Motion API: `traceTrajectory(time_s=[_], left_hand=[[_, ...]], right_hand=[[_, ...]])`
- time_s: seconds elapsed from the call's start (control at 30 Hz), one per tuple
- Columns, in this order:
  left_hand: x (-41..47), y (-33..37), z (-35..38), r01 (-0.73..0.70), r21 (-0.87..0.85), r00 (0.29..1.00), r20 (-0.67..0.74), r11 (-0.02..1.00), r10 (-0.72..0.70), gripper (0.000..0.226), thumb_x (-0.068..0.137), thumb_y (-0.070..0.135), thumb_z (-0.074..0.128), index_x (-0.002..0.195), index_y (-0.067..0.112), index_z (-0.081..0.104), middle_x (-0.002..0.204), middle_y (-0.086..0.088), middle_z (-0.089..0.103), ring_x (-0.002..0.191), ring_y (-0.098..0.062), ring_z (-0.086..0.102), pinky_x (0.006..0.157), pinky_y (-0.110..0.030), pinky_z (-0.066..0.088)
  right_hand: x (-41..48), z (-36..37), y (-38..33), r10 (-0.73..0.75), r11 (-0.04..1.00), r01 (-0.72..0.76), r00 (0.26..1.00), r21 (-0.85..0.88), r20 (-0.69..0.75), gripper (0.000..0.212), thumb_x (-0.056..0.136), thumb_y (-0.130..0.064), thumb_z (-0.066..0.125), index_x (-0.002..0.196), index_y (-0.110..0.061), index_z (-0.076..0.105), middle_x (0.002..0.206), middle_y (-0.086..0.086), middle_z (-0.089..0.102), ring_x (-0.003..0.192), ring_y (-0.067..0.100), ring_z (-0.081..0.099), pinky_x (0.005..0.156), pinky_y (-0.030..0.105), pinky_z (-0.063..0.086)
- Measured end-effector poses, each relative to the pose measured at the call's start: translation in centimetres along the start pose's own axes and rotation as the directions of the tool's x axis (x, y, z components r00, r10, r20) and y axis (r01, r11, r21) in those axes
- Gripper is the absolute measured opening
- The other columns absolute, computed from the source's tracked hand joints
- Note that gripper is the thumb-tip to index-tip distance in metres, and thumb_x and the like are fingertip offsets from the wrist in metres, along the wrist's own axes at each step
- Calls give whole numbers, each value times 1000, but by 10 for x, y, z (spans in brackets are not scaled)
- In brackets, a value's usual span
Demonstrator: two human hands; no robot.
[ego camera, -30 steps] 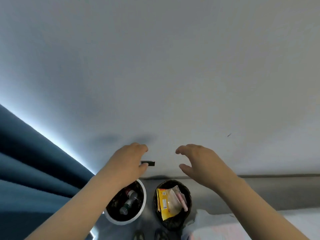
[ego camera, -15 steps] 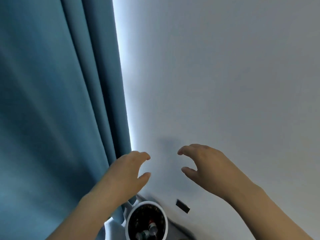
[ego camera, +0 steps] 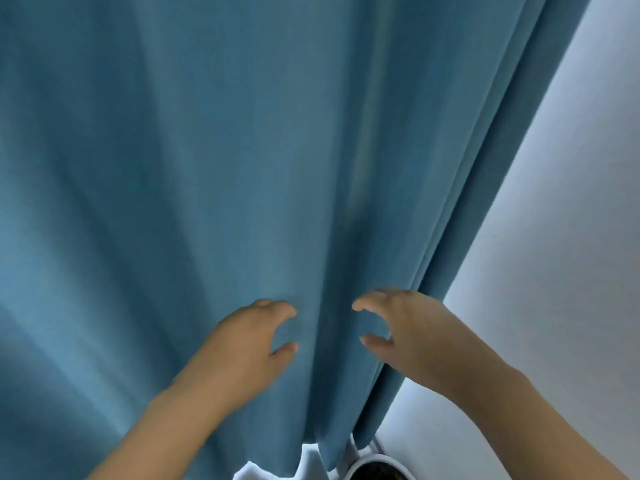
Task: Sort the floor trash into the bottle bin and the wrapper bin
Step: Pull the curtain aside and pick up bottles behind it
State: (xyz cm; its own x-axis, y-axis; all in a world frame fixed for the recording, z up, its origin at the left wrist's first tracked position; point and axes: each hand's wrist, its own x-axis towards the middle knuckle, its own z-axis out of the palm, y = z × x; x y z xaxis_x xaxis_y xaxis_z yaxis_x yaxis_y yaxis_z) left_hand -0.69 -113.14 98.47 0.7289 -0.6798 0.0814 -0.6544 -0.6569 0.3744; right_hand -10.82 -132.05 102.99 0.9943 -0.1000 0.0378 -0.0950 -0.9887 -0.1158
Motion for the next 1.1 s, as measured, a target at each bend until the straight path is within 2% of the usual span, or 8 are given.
traceTrajectory(time_s=[0.07, 0.13, 0.33, 0.43, 0.6, 0.7, 0.8, 1.1], left_hand=[[-18, -30, -18, 79, 6, 996, -42, 997, -78, 44, 91, 38, 56, 133, 31, 46, 134, 15, 49, 100, -7, 54, 92, -11, 33], [-38, -58, -34, 146, 28, 987, -75, 989, -144, 44, 92, 38, 55, 134, 31, 44, 135, 15, 49, 102, -8, 57, 87, -8, 30], [-96, -128, -68, 326, 39, 935, -158, 945, -317, 46, 92, 40, 53, 136, 32, 42, 133, 14, 49, 98, -10, 58, 91, -14, 36], [-129, -158, -77, 435, 14, 881, -213, 900, -423, 44, 92, 41, 53, 134, 33, 42, 131, 14, 51, 103, -8, 58, 92, -17, 40], [-176, -191, -86, 608, -24, 761, -266, 793, -591, 44, 92, 41, 53, 134, 32, 43, 133, 13, 50, 116, -8, 54, 98, -22, 41], [-203, -203, -88, 704, -42, 666, -305, 709, -680, 43, 91, 41, 53, 133, 32, 44, 130, 14, 51, 109, -8, 56, 94, -21, 42], [-229, -205, -87, 789, -73, 552, -353, 610, -756, 43, 91, 41, 53, 132, 32, 45, 130, 12, 52, 115, -9, 54, 95, -21, 41], [-298, -184, -58, 951, -204, 142, -385, 234, -912, 38, 90, 41, 55, 126, 34, 49, 125, 16, 55, 114, -8, 53, 95, -22, 42]], right_hand=[[23, 4, -34, -78, 997, 78, 997, 4, -2, 39, 94, -35, 51, 133, -33, 45, 126, -13, 54, 106, 9, 56, 90, 24, 45], [42, 9, -67, -151, 989, 151, 989, 3, -4, 38, 95, -35, 50, 132, -33, 45, 123, -14, 54, 104, 9, 55, 88, 23, 45], [83, 25, -158, -358, 934, 358, 934, 13, 14, 39, 96, -36, 49, 134, -34, 44, 132, -15, 52, 120, 8, 50, 98, 23, 41], [101, 35, -203, -471, 882, 470, 881, 23, 40, 41, 95, -37, 51, 135, -34, 44, 135, -15, 50, 125, 8, 47, 102, 24, 39], [128, 46, -270, -640, 768, 638, 765, 58, 71, 41, 94, -35, 53, 134, -33, 46, 128, -13, 54, 119, 10, 51, 99, 26, 41], [139, 53, -306, -734, 679, 732, 673, 60, 93, 40, 93, -36, 52, 133, -34, 46, 127, -12, 54, 118, 12, 53, 98, 29, 42], [147, 58, -340, -831, 554, 828, 542, 90, 127, 40, 94, -36, 52, 134, -33, 46, 130, -11, 53, 119, 13, 52, 99, 30, 42], [142, 95, -418, -968, 208, 956, 172, 205, 183, 37, 94, -32, 52, 130, -29, 49, 126, -7, 55, 114, 17, 53, 95, 31, 44]])
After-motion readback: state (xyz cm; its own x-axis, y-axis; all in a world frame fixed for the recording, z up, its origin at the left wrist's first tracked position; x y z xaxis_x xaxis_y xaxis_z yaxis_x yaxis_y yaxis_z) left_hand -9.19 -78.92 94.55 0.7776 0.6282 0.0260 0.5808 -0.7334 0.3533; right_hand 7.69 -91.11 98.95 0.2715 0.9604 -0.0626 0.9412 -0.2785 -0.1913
